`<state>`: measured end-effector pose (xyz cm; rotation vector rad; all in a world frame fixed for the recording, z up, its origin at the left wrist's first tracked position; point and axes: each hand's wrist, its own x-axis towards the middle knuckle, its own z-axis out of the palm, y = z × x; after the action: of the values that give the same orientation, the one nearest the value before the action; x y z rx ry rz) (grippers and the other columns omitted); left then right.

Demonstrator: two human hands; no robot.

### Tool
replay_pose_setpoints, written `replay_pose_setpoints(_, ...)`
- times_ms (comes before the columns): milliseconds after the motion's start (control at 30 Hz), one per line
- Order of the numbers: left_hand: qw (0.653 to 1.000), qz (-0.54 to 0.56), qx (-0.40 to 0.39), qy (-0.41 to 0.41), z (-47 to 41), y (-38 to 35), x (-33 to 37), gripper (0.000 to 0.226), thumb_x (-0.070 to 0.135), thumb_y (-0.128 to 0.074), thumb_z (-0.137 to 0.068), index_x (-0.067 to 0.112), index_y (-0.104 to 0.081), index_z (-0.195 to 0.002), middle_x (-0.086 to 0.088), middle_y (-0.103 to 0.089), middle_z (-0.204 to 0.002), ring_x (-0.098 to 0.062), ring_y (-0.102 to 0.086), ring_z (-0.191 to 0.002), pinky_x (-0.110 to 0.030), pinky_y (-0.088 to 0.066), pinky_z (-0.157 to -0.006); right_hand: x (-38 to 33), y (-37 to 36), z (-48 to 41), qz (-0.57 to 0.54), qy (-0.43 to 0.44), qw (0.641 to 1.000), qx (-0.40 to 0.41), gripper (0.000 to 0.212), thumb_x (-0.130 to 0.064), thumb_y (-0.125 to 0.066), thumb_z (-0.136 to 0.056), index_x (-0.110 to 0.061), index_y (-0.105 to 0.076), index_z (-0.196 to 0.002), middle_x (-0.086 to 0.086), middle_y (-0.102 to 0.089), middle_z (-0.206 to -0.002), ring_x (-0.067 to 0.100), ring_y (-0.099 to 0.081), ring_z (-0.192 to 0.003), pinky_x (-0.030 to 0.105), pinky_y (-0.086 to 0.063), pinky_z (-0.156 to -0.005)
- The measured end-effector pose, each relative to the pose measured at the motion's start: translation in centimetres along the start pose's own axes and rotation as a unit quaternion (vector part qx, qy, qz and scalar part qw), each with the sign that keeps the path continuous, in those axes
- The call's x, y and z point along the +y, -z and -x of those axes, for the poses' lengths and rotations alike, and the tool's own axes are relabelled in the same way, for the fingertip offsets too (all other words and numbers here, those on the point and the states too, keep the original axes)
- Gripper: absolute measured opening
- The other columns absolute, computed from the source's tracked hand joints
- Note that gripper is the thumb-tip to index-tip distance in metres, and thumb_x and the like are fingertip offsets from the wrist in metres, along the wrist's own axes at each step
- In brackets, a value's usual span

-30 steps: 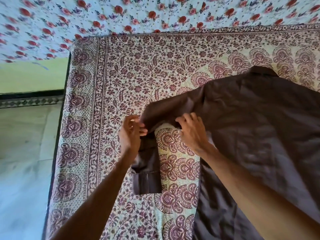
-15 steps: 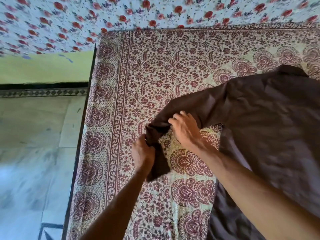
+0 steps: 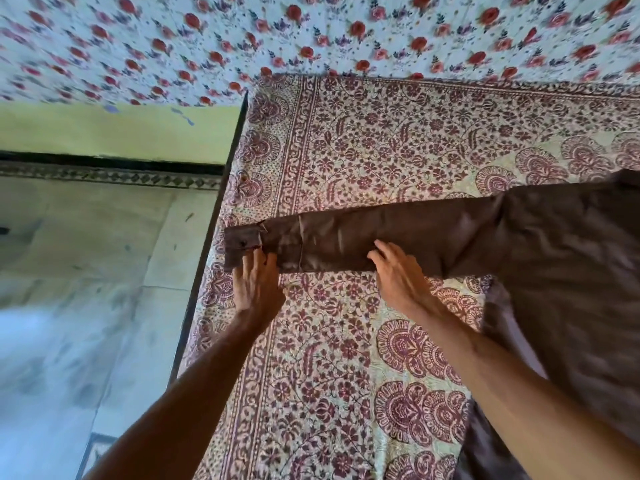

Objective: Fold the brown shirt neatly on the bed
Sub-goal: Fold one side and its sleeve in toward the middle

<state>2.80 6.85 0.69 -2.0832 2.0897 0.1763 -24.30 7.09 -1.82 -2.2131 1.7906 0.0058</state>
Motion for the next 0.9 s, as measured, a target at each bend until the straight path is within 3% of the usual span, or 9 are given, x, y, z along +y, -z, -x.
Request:
replay_pose_setpoints(100, 0.995, 0.084, 0.047, 0.018, -0.8, 0.3, 0.5, 0.038, 0.018, -0.058, -0.084, 0.015, -0.051, -0.121, -0.013, -0.048, -0.129, -0.029, -0.049, -0.109, -0.046, -0.044, -0.09, -0.8, -0.4, -0.1, -0.026, -0.01, 0.999, 0.019, 0.048, -0.022, -0.061, -0.088, -0.013, -0.051, -0.133, 0.011, -0.044, -0.146, 0.028, -0.042, -0.132, 0.048, -0.046, -0.099)
replay_pose_setpoints(167, 0.992, 0.125, 0.026, 0.014, -2.2, 0.1, 0.3, 0.04, 0.036, -0.048, -0.093, 0.019, -0.047, -0.129, -0.011, -0.043, -0.138, -0.031, -0.044, -0.122, -0.051, -0.039, -0.097, -1.3, -0.4, -0.5, -0.033, -0.017, 0.999, 0.001, 0.055, -0.043, -0.049, -0.093, -0.017, -0.043, -0.142, 0.01, -0.034, -0.153, 0.03, -0.033, -0.139, 0.053, -0.038, -0.105)
replay_pose_setpoints(267, 0.983, 0.155, -0.096, 0.006, -4.1, -1.5, -0.3, 0.057, 0.057, -0.027, -0.097, 0.036, -0.02, -0.15, 0.002, -0.005, -0.162, -0.029, -0.002, -0.149, -0.066, -0.008, -0.111, -1.8, -0.7, -1.3, -0.015, -0.003, 0.996, -0.092, 0.072, -0.067, -0.021, -0.09, -0.028, -0.025, -0.151, 0.003, -0.009, -0.162, 0.031, -0.01, -0.148, 0.059, -0.02, -0.113)
replay_pose_setpoints(400, 0.981, 0.127, -0.147, -0.021, -7.8, -2.8, -2.2, 0.063, 0.051, -0.027, -0.1, 0.039, 0.007, -0.151, 0.008, 0.022, -0.159, -0.031, 0.021, -0.146, -0.074, 0.004, -0.107, -2.1, -0.6, -3.1, -0.069, 0.039, 0.991, -0.109, 0.064, -0.059, -0.032, -0.096, -0.031, -0.019, -0.152, -0.003, 0.0, -0.163, 0.024, 0.0, -0.15, 0.057, -0.008, -0.118)
replay_pose_setpoints(500, 0.981, 0.168, -0.095, -0.019, -10.1, -1.8, -2.3, 0.064, 0.039, -0.043, -0.097, 0.032, -0.01, -0.152, 0.001, 0.002, -0.162, -0.036, 0.004, -0.147, -0.075, -0.007, -0.108, -1.1, 0.2, -3.4, -0.183, 0.002, 0.983, -0.012, 0.05, -0.033, -0.047, -0.098, -0.021, -0.038, -0.146, 0.002, -0.027, -0.158, 0.021, -0.024, -0.145, 0.042, -0.025, -0.114)
replay_pose_setpoints(567, 0.977, 0.209, -0.018, 0.029, -10.8, -0.6, -1.7, 0.05, 0.033, -0.051, -0.095, 0.021, -0.037, -0.142, -0.008, -0.027, -0.151, -0.036, -0.026, -0.138, -0.064, -0.027, -0.108, 0.3, 0.7, -2.6, -0.208, -0.075, 0.973, 0.061, 0.04, -0.023, -0.051, -0.097, -0.014, -0.05, -0.136, 0.004, -0.048, -0.143, 0.022, -0.043, -0.132, 0.035, -0.037, -0.106)
replay_pose_setpoints(633, 0.975, 0.213, 0.022, 0.058, -11.4, 0.3, -1.3, 0.04, 0.034, -0.053, -0.095, 0.01, -0.053, -0.127, -0.015, -0.041, -0.136, -0.035, -0.042, -0.123, -0.051, -0.04, -0.1, 1.9, 1.0, -1.5, -0.183, -0.109, 0.974, 0.083, 0.034, -0.021, -0.051, -0.096, -0.013, -0.056, -0.128, 0.005, -0.059, -0.129, 0.023, -0.052, -0.118, 0.035, -0.044, -0.098)
replay_pose_setpoints(767, 0.984, 0.162, 0.072, 0.028, -11.8, 1.9, -1.7, 0.035, 0.029, -0.057, -0.094, 0.002, -0.059, -0.116, -0.018, -0.047, -0.13, -0.035, -0.042, -0.118, -0.046, -0.042, -0.091, 3.9, 1.6, -0.8, -0.161, -0.091, 0.98, 0.071, 0.033, -0.021, -0.053, -0.095, -0.012, -0.058, -0.127, 0.004, -0.061, -0.126, 0.022, -0.052, -0.117, 0.035, -0.046, -0.097)
replay_pose_setpoints(900, 0.967, 0.184, 0.175, 0.011, -13.5, 3.2, -2.8, 0.028, 0.013, -0.051, -0.095, 0.002, -0.056, -0.12, -0.019, -0.048, -0.127, -0.038, -0.044, -0.114, -0.052, -0.049, -0.082, 3.0, 1.8, -2.4, -0.158, -0.07, 0.983, 0.063, 0.037, -0.022, -0.052, -0.096, -0.013, -0.054, -0.132, 0.005, -0.055, -0.135, 0.021, -0.046, -0.126, 0.038, -0.043, -0.103)
